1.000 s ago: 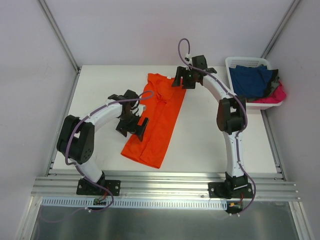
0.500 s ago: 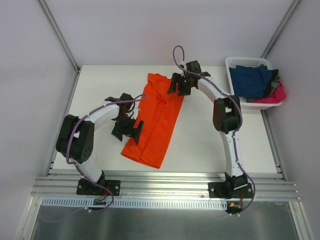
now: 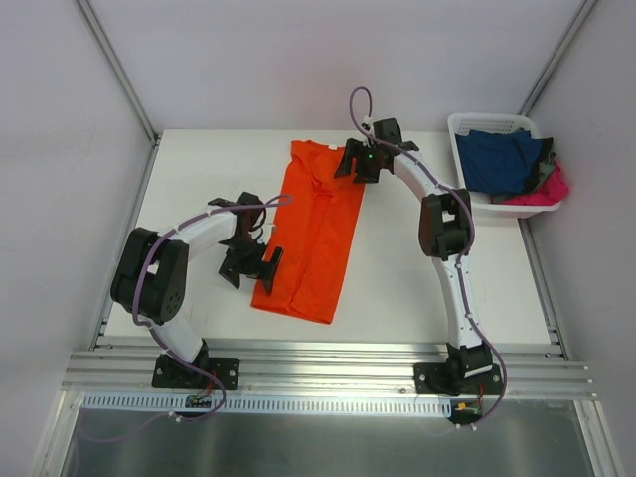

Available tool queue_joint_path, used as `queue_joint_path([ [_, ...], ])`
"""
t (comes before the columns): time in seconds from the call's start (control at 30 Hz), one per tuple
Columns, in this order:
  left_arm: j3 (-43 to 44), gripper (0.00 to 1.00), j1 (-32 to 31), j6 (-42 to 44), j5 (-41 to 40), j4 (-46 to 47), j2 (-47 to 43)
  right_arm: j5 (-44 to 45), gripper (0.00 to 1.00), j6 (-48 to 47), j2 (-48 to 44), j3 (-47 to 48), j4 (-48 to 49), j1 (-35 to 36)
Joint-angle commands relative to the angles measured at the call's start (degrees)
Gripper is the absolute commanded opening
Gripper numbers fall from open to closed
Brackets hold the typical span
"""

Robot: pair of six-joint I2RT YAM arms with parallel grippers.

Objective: Fold and stack the t-shirts
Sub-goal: Rotate the tshirt 90 degrees

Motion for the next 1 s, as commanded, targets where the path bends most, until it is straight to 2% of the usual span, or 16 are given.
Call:
queue_joint_path([
  [0.0,-1.01,0.98,0.80,-0.27,0.83,-1.51,-1.59,2.03,0.76,0.44,2.45,4.00,0.95,-2.13],
  [0.33,-1.37,0.98,0.80,0.26,1.62,-0.55,-0.88,2.38,0.76,0.97,5.88,10.51,4.11,-2.66],
  [0.47,-1.10,0.99,0.80,0.52,1.27,-0.46,-1.76,3.00,0.76,-0.87,0.97,9.29,3.94,-1.88],
  [0.67,2.14,0.98,1.07,0.35,2.32,0.07,-0.54,2.48,0.78,-2.28,-14.20,-0.37,1.57,-1.43],
  [0.87,6.37,0.97,1.77,-0.18,3.47,0.16,1.40,1.60,0.78,-0.35,-31.79,-22.07,-0.01,0.50],
  [0.97,7.95,0.93,2.64,-0.44,4.87,0.25,2.63,0.90,0.77,2.02,-36.64,-30.78,-1.68,1.73],
])
